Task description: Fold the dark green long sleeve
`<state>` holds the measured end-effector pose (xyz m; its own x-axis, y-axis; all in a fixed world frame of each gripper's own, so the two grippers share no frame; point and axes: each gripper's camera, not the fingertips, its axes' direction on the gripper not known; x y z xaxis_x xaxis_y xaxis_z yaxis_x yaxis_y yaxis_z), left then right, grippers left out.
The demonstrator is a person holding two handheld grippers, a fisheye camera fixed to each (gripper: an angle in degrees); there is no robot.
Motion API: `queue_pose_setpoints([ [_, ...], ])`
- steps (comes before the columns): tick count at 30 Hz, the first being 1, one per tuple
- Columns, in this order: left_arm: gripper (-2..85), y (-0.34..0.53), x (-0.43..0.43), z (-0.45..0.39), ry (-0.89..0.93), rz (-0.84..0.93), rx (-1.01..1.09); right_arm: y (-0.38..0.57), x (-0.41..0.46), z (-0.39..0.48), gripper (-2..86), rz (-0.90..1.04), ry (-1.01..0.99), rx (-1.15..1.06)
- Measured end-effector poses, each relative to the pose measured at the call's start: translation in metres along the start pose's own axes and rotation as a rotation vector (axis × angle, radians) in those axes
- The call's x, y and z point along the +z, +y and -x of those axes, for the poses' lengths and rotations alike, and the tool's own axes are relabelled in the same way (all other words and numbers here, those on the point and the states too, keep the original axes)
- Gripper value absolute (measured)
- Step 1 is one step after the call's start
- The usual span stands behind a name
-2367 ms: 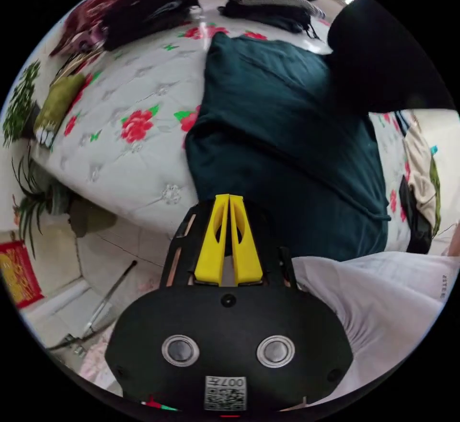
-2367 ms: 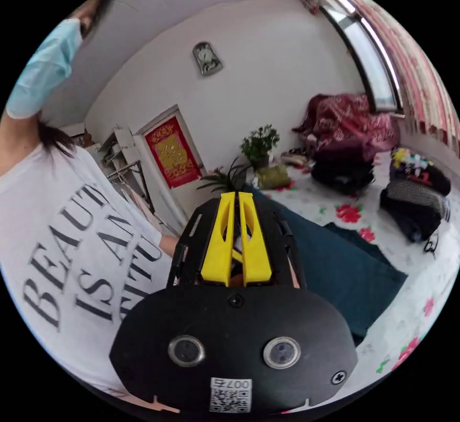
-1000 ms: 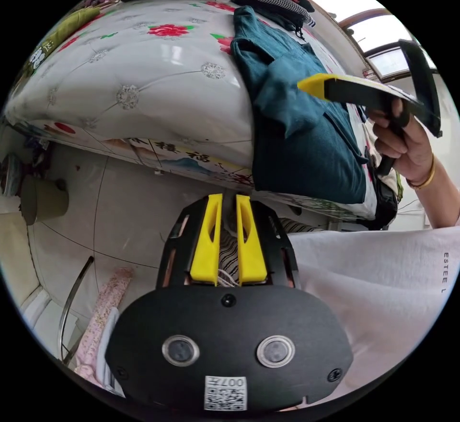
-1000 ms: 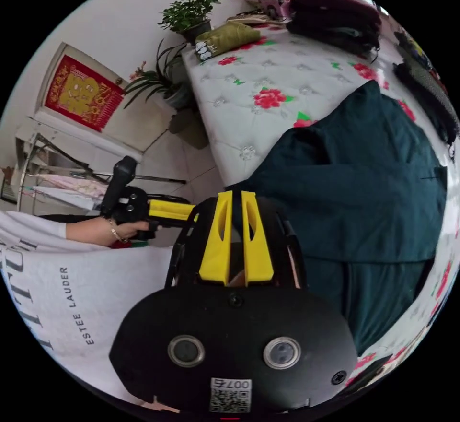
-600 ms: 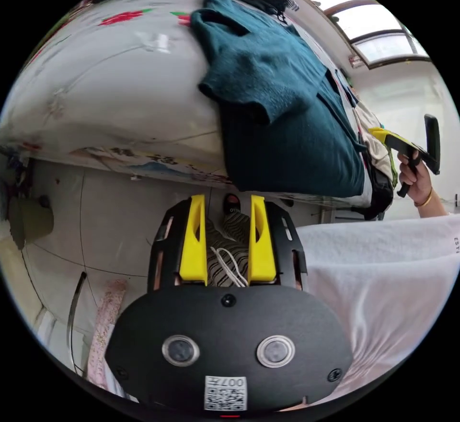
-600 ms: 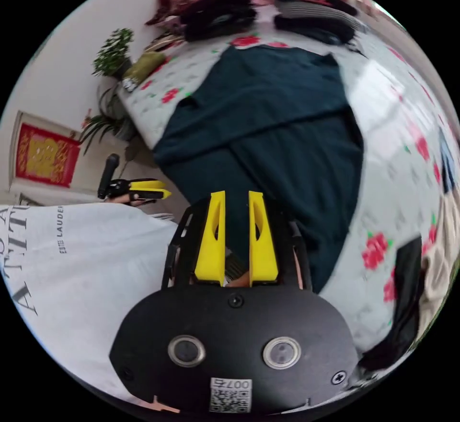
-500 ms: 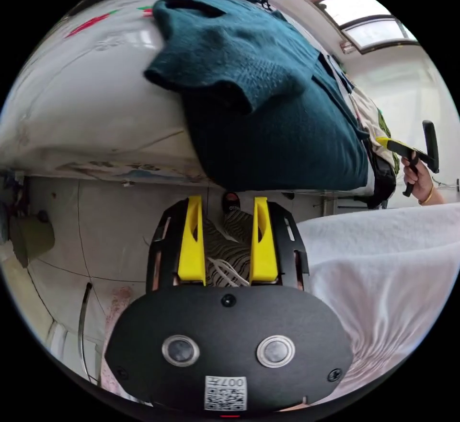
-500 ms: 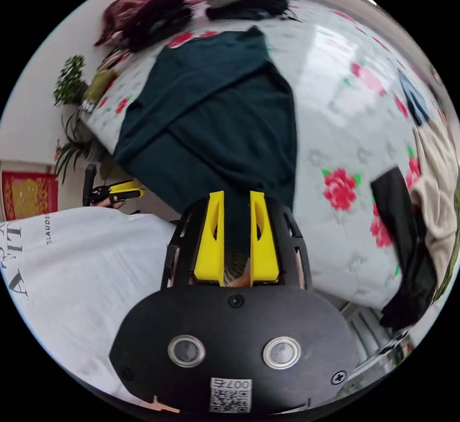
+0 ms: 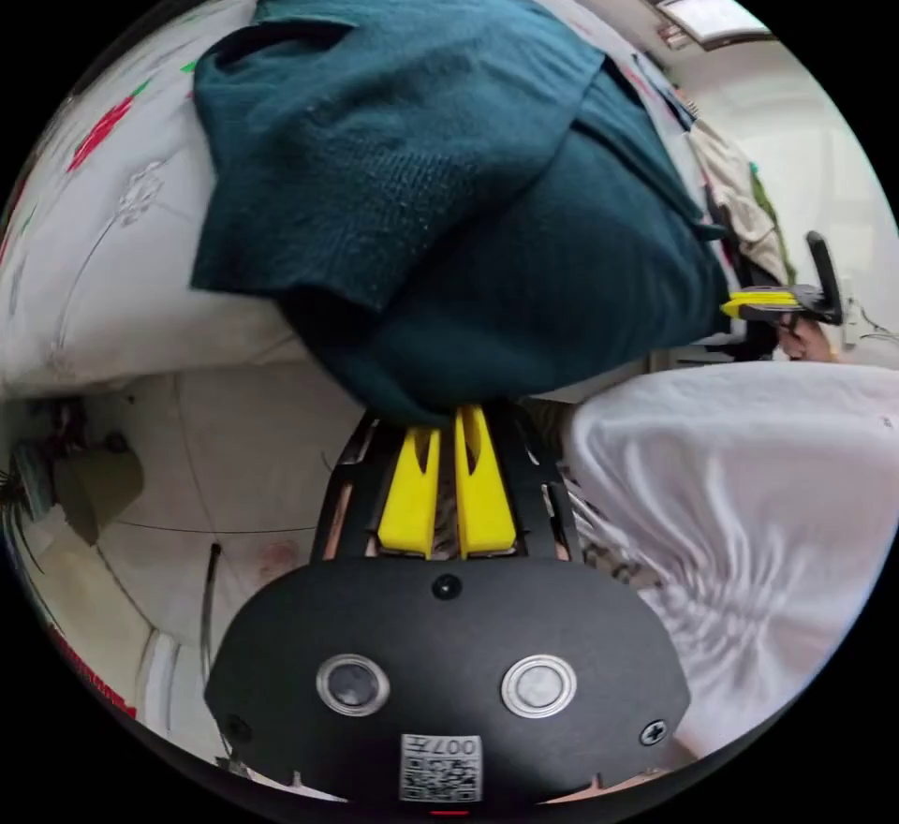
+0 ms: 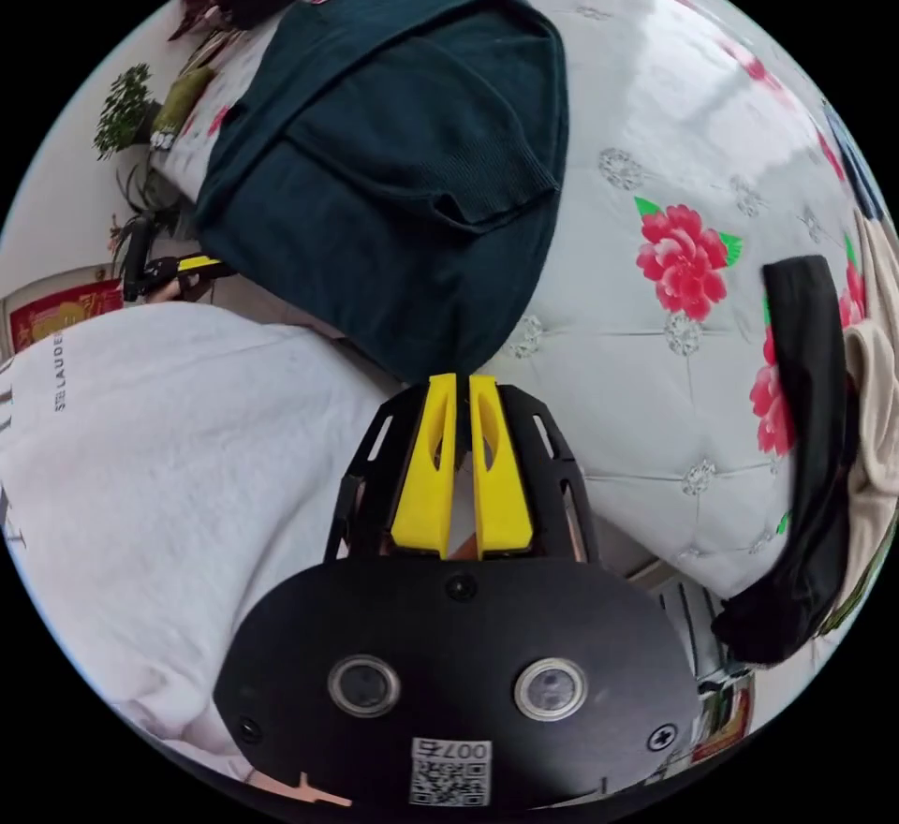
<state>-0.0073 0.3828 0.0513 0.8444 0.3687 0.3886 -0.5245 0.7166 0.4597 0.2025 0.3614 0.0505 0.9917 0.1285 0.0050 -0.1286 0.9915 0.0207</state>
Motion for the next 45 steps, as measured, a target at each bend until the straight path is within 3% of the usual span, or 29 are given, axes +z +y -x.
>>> queue_pose_setpoints([
  [5, -0.6, 0.025, -0.085, 0.007, 0.269, -0.087, 0.033, 0.014, -0.086, -0.048, 0.1, -0.116, -0.323, -0.093],
  [10, -0.3, -0.006, -0.160, 0.058, 0.515, -0.334, -0.033, -0.002, -0.181, -0.117, 0.2, -0.355, -0.678, -0.089],
  [14, 1.7, -0.066, -0.185, 0.139, 0.572, -0.567, -0.385, -0.060, -0.237, -0.161, 0.7, -0.550, -0.817, -0.034],
  [17, 7.1, -0.080, -0.184, 0.164, 0.573, -0.729, -0.609, -0.112, -0.249, -0.171, 1.6, -0.559, -0.723, 0.017],
  [19, 8.9, -0.079, -0.190, 0.149, 0.473, -0.774, -0.613, -0.127, -0.250, -0.171, 2.1, -0.531, -0.623, 0.029],
  [25, 10.1, -0.090, -0.165, 0.078, -0.052, -0.537, -0.457, -0.111, -0.225, -0.177, 4.3, -0.508, -0.407, 0.048],
  [31, 10.1, -0.166, -0.110, 0.065, -0.121, -0.366, -0.375, -0.121, -0.174, -0.162, 4.6, -0.362, -0.278, 0.051],
  [34, 3.2, -0.198, -0.081, 0.072, -0.089, -0.234, -0.380, -0.129, -0.146, -0.143, 2.5, -0.260, -0.257, 0.049],
  [41, 2.0, -0.161, -0.076, 0.054, 0.017, -0.282, -0.316, -0.072, -0.181, -0.122, 0.5, -0.327, -0.201, 0.017],
  [45, 8.9, -0.161, -0.074, 0.013, -0.182, -0.285, -0.240, -0.067, -0.167, -0.117, 1.6, -0.288, -0.095, 0.128],
])
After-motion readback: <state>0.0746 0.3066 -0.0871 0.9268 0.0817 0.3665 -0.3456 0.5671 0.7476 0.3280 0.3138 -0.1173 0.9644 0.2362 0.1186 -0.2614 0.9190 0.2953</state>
